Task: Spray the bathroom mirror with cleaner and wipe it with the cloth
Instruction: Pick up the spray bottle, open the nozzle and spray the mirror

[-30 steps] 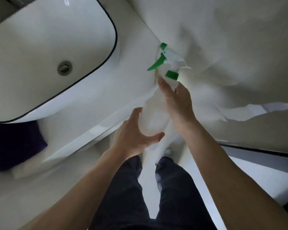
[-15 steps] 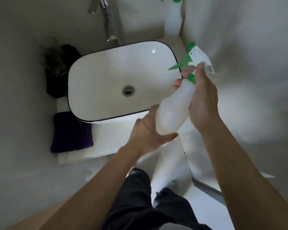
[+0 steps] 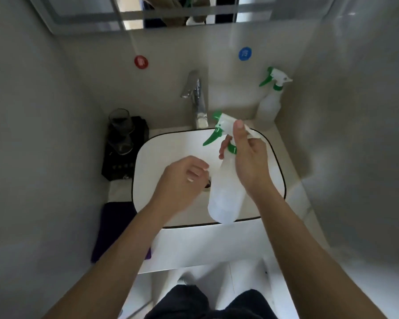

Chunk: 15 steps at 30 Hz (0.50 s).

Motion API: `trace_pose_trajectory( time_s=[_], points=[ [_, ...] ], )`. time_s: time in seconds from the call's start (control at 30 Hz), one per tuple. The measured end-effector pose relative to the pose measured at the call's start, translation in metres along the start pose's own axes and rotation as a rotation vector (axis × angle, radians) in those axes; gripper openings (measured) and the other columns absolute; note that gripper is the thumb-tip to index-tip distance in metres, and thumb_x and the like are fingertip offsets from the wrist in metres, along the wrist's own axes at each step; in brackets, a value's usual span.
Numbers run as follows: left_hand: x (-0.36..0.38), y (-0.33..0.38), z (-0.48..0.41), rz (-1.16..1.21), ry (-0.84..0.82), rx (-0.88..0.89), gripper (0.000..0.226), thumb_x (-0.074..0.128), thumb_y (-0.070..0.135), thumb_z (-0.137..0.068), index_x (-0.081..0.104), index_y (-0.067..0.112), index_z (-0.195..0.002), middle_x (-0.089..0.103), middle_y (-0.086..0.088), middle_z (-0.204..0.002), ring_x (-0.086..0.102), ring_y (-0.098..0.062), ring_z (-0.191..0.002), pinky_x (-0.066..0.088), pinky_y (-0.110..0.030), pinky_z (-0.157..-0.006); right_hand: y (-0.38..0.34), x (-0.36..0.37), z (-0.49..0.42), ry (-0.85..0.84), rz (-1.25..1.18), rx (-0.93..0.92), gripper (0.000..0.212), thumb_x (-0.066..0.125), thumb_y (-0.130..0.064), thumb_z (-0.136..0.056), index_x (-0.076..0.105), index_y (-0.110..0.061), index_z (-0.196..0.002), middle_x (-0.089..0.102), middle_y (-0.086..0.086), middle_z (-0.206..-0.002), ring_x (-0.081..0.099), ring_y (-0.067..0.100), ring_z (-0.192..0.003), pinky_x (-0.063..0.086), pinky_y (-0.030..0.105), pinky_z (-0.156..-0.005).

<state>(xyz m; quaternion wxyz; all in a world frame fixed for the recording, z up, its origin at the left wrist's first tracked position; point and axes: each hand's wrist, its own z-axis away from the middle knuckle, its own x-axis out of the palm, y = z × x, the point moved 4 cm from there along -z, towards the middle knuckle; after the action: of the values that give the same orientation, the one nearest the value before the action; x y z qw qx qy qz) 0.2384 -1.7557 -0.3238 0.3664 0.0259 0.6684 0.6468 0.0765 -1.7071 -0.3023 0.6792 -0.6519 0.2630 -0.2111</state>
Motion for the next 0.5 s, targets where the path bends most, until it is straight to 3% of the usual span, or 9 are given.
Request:
trace_pose_trajectory(
  time_s=[0.1, 0.2, 0.3, 0.4, 0.5],
  points=[
    [-0.014, 0.017, -0.011, 0.168, 0.156, 0.049, 0.013, 0.061, 0.012, -0.083, 0.069, 0.022, -0.081, 0.073, 0.0, -0.078, 0.07, -0.024, -0.08, 0.058, -0.037, -0.082, 0.01, 0.004, 0.001, -0.047, 0.031, -0.001, 0.07, 0.038, -0.056, -0.105, 0.062, -0.007, -0.061, 0.063, 0.022, -0.069, 0.055, 0.029, -0.064, 0.048, 0.043, -0.064],
    [-0.01, 0.028, -0.015, 0.223, 0.181, 0.077, 0.014, 0.056, 0.015, -0.081, 0.067, 0.023, -0.079, 0.072, 0.002, -0.073, 0.069, -0.022, -0.075, 0.058, -0.037, -0.078, 0.02, -0.001, -0.002, -0.104, 0.006, 0.01, 0.072, 0.038, -0.057, -0.104, 0.061, 0.003, -0.071, 0.065, 0.017, -0.067, 0.058, 0.037, -0.067, 0.053, 0.051, -0.07],
    [0.001, 0.039, -0.018, 0.252, 0.226, 0.091, 0.016, 0.056, 0.012, -0.086, 0.066, 0.021, -0.077, 0.07, 0.004, -0.07, 0.067, -0.016, -0.07, 0.056, -0.035, -0.075, 0.023, -0.007, -0.009, -0.163, -0.038, 0.017, 0.072, 0.04, -0.061, -0.098, 0.062, 0.004, -0.076, 0.064, 0.011, -0.062, 0.056, 0.018, -0.061, 0.047, 0.036, -0.066],
    [0.009, 0.048, -0.018, 0.255, 0.351, 0.063, 0.016, 0.056, 0.019, -0.089, 0.064, 0.017, -0.075, 0.068, 0.01, -0.071, 0.063, -0.007, -0.069, 0.05, -0.023, -0.069, 0.025, -0.007, -0.009, -0.221, -0.019, -0.004, 0.072, 0.043, -0.063, -0.095, 0.061, 0.0, -0.064, 0.063, 0.013, -0.058, 0.057, 0.013, -0.058, 0.045, 0.018, -0.062],
    [0.014, 0.057, -0.017, 0.256, 0.469, 0.067, 0.008, 0.057, 0.013, -0.095, 0.065, 0.014, -0.098, 0.07, 0.008, -0.094, 0.065, -0.003, -0.084, 0.048, -0.018, -0.075, 0.031, -0.011, -0.008, -0.201, -0.013, 0.014, 0.076, 0.046, -0.067, -0.089, 0.055, 0.002, -0.058, 0.061, 0.02, -0.059, 0.058, 0.014, -0.055, 0.045, 0.016, -0.059]
  ],
)
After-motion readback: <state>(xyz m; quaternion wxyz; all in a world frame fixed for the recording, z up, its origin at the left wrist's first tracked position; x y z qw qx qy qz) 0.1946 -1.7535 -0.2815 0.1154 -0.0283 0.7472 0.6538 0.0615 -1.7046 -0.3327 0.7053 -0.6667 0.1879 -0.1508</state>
